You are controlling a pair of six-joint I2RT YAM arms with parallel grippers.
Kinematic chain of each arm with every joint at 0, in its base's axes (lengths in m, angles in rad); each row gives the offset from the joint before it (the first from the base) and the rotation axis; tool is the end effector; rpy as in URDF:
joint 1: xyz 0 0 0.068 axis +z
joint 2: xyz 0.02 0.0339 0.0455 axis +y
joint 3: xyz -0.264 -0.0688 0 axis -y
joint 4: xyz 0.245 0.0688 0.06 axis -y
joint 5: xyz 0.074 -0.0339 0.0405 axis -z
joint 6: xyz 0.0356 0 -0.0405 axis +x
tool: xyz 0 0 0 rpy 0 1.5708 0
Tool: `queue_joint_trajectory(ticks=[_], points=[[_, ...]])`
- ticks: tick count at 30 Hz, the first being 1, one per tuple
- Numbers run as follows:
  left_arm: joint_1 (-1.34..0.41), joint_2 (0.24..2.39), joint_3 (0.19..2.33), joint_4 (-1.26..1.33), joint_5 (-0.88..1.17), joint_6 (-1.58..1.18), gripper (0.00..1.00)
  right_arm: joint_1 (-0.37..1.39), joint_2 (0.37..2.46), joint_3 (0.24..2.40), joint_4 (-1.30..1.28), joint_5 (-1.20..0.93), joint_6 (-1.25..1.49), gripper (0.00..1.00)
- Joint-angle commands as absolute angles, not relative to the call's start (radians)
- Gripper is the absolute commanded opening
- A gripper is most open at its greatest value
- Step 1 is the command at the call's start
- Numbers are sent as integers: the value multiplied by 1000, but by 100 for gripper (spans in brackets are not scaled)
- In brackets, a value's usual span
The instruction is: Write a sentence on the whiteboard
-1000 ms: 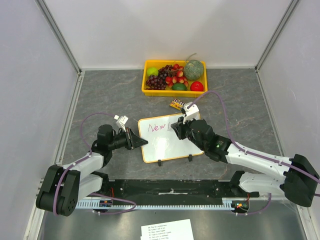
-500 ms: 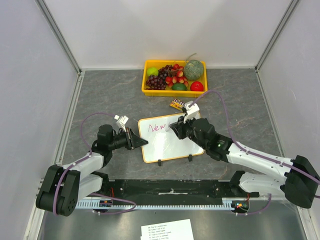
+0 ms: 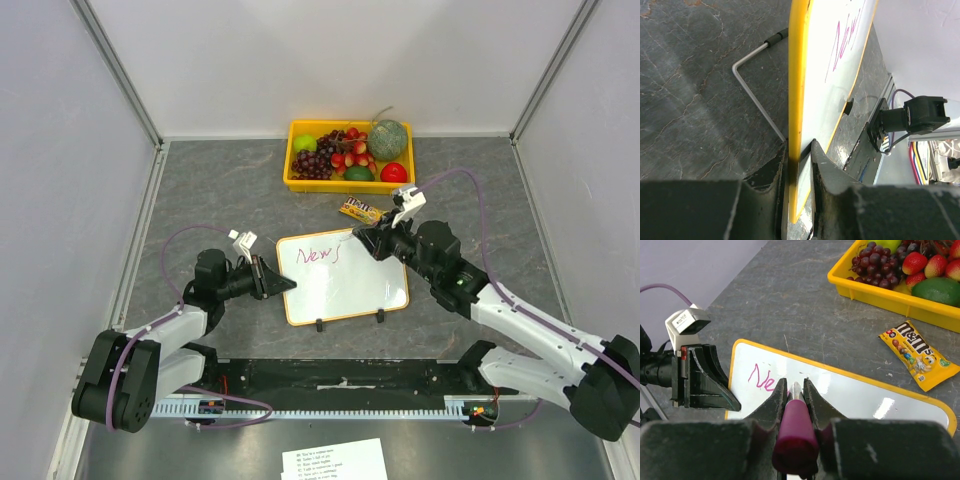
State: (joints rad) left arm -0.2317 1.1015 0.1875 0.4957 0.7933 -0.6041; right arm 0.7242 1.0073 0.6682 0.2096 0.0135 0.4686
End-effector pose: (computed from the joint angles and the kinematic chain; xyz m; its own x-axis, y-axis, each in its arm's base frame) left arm 0.1773 -0.0679 0.1514 -0.7769 -0.2261 -0.5876 0.4297 0.4918 -0.7573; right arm 0.1791 0.1578 0.2976 -0.3810 0.2659 -0.8855 -0.5384 0.7148 0.4463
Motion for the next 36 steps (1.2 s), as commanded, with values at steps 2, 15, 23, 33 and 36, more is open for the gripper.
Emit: queue_joint_trajectory(ticks=[2, 15, 23, 33, 36], points=[[-232, 1106, 187, 511, 742, -564, 2, 733, 1029, 738, 169, 50, 365, 0], [-235, 1115, 190, 511, 741, -563, 2, 936, 1032, 706, 252, 393, 204, 0], [-235, 1117, 190, 511, 739, -561, 2, 937, 1088, 724, 278, 382, 239, 0], [-235, 1120, 190, 512, 741, -563, 2, 936, 1143, 727, 296, 396, 255, 0], [-233, 1118, 190, 512, 741, -561, 2, 936, 1160, 719, 302, 420, 256, 0]])
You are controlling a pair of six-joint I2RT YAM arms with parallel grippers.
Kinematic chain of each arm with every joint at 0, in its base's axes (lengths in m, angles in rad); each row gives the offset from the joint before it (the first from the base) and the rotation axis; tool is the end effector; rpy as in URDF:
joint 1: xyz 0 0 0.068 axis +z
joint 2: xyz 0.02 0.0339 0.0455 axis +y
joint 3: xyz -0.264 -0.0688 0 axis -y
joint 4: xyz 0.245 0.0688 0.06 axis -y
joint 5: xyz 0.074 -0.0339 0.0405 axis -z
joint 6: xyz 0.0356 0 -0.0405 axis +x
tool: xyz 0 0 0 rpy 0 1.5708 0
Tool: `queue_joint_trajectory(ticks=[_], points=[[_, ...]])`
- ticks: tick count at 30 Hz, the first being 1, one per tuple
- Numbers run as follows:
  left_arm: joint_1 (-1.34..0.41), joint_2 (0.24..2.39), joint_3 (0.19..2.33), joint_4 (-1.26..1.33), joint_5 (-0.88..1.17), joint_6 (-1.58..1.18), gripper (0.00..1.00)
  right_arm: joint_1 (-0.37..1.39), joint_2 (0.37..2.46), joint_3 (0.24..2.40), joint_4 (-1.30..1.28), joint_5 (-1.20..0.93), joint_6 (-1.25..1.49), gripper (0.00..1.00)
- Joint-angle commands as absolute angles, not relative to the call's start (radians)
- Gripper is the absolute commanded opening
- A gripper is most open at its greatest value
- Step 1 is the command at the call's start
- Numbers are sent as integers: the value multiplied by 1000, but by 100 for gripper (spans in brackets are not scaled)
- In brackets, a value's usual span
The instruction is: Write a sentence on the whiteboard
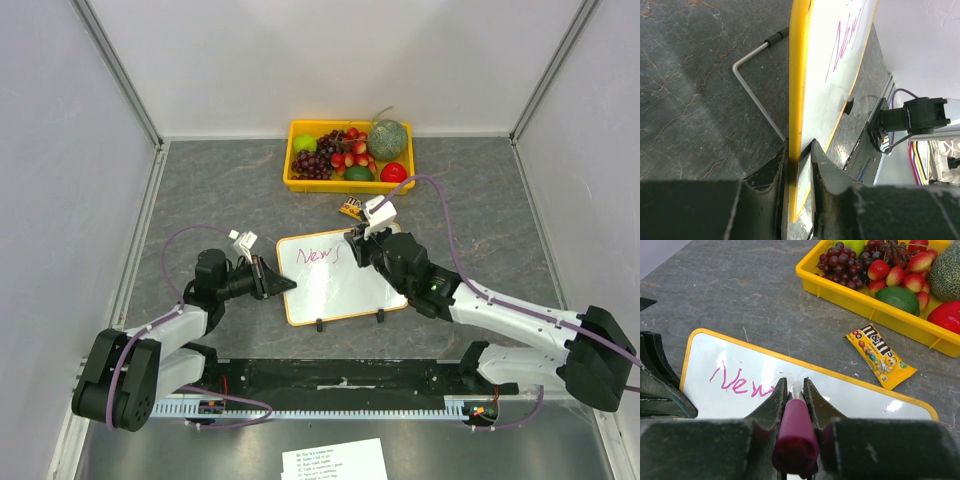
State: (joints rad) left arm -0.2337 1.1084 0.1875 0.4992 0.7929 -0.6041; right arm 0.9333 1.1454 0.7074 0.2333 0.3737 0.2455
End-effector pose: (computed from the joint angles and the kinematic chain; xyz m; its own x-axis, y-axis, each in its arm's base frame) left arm 0.1776 -0.0683 0.1505 -0.7792 -0.2243 -0.5853 0.4280 0.4918 -0.7582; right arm 0.1671 0.2038 0.2826 -0.2475 0.0460 -0.9678 -0.4899 0.8558 0.1660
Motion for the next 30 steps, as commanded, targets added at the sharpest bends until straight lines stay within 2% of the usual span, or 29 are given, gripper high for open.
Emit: queue_joint_trajectory(ticks=[1, 19, 30], points=[[-236, 1118, 190, 512, 742, -563, 2, 934, 1163, 713, 310, 425, 258, 0], [-238, 1117, 190, 512, 739, -560, 2, 934, 1081, 687, 245, 419, 285, 0], [-239, 1117, 190, 512, 739, -561, 2, 934, 1114, 657, 250, 414, 314, 0]])
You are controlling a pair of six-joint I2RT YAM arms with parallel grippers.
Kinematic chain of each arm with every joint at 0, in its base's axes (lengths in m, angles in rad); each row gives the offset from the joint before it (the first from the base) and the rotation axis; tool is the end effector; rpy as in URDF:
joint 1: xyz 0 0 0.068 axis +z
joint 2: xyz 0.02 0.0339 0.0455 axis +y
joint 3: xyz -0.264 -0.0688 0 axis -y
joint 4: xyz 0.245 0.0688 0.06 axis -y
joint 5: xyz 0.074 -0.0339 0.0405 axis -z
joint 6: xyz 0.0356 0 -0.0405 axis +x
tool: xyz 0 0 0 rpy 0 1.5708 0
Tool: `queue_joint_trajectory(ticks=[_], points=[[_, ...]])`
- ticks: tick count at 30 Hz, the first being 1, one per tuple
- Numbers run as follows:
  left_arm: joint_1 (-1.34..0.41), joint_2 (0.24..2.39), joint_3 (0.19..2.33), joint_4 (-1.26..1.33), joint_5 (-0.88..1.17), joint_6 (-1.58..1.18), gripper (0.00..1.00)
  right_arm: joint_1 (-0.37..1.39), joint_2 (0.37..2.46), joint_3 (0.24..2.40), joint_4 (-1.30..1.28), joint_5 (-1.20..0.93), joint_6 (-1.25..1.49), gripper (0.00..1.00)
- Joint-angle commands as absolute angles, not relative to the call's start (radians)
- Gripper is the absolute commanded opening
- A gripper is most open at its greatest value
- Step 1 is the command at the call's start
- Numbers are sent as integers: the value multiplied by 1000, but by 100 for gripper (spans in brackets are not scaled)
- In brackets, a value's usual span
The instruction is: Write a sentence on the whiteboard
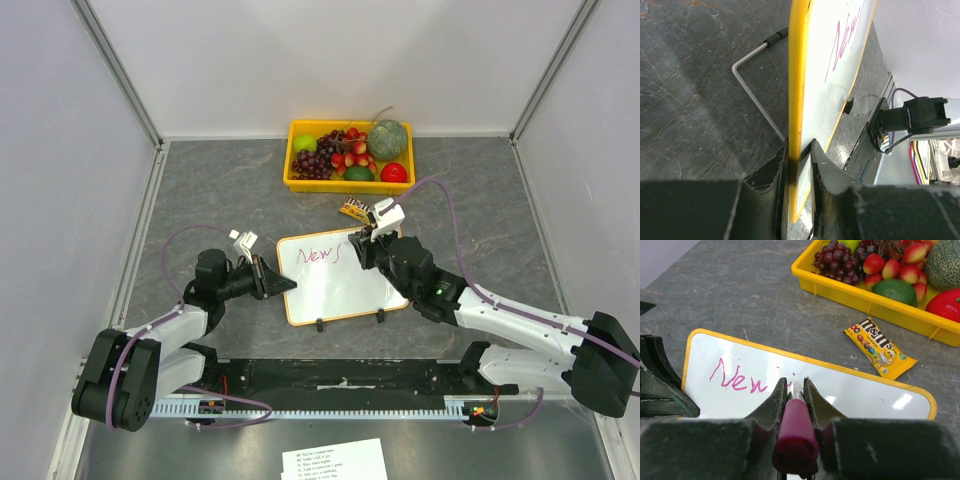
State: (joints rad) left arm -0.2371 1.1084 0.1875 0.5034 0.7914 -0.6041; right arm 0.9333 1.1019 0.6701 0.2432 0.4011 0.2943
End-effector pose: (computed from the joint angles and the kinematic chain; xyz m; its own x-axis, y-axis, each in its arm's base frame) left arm 0.1775 -0.0690 0.1509 -0.7772 -0.2229 -0.5885 0.4322 0.4907 -0.7566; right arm 0.1619 0.1952 0.2809 -0.2552 0.1042 -0.9613 -0.4572 0.8630 0.2149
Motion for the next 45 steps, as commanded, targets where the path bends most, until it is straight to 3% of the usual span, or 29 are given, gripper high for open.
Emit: queue_joint_trajectory(ticks=[1, 28, 45], points=[[-236, 1117, 190, 512, 739, -561, 2, 934, 1115, 654, 252, 413, 316, 0], [-238, 1115, 190, 512, 738, -563, 2, 934, 1103, 617, 189, 374, 342, 0], [-239, 1118, 190, 512, 736, -560, 2, 934, 1115, 656, 173, 498, 331, 0]])
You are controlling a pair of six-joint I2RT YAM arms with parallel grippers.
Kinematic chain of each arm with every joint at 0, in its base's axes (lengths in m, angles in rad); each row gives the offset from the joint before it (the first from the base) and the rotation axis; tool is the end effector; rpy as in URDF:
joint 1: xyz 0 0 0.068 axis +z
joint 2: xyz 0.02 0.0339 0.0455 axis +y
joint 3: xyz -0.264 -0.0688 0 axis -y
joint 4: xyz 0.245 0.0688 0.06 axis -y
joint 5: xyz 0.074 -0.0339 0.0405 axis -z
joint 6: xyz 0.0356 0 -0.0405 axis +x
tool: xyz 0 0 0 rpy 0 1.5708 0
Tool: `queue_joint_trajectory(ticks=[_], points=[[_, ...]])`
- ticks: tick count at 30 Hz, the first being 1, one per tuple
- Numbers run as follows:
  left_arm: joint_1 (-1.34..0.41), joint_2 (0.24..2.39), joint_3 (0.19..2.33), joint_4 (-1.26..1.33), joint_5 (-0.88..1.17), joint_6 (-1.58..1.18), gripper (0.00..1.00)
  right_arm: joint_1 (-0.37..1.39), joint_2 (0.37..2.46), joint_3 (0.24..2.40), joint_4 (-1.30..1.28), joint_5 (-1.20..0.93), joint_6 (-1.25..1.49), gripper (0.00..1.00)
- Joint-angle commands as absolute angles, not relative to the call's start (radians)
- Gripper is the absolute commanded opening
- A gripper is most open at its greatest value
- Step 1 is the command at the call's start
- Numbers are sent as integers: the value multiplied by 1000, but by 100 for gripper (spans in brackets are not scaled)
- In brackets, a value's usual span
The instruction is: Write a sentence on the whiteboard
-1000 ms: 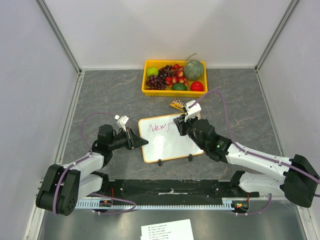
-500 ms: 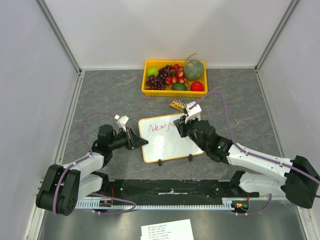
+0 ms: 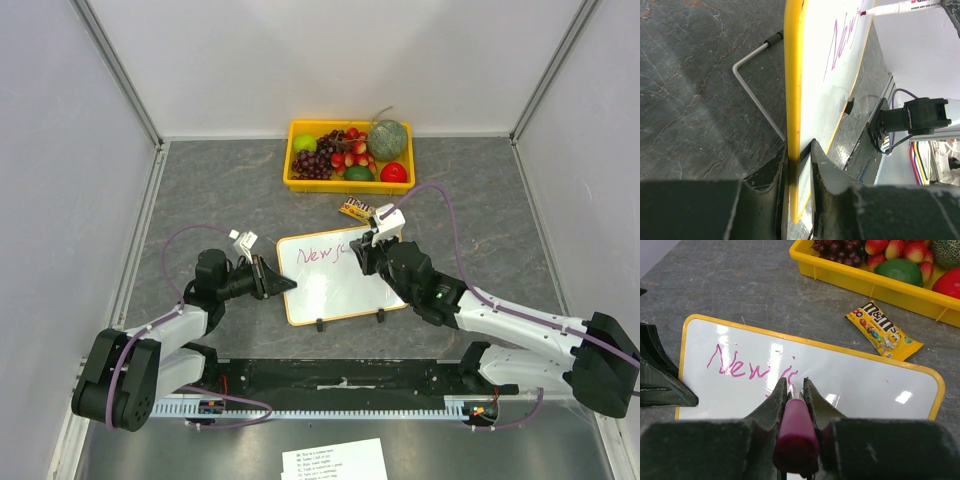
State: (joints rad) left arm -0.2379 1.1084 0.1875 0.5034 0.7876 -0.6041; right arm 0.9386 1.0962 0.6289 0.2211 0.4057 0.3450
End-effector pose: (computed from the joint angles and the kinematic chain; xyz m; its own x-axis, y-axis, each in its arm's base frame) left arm 0.1776 -0.0690 0.1508 -0.7764 -0.2241 -0.5891 0.4311 0.4930 -0.7557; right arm 0.1582 0.1923 0.2655 -0.3097 0.1030 -0.9452 -0.4360 0.8680 0.2375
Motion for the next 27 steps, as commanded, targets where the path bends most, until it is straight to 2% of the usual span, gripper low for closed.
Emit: queue_joint_trajectory(ticks=[1, 16, 27], points=[[-238, 1117, 190, 511, 736, -560, 2, 934, 1120, 666, 175, 505, 330, 0], [-242, 1118, 192, 512, 738, -560, 2, 933, 1141, 712, 192, 423, 325, 0], [-241, 1123, 193, 511, 736, -558, 2, 916, 1098, 675, 206, 456, 336, 0]])
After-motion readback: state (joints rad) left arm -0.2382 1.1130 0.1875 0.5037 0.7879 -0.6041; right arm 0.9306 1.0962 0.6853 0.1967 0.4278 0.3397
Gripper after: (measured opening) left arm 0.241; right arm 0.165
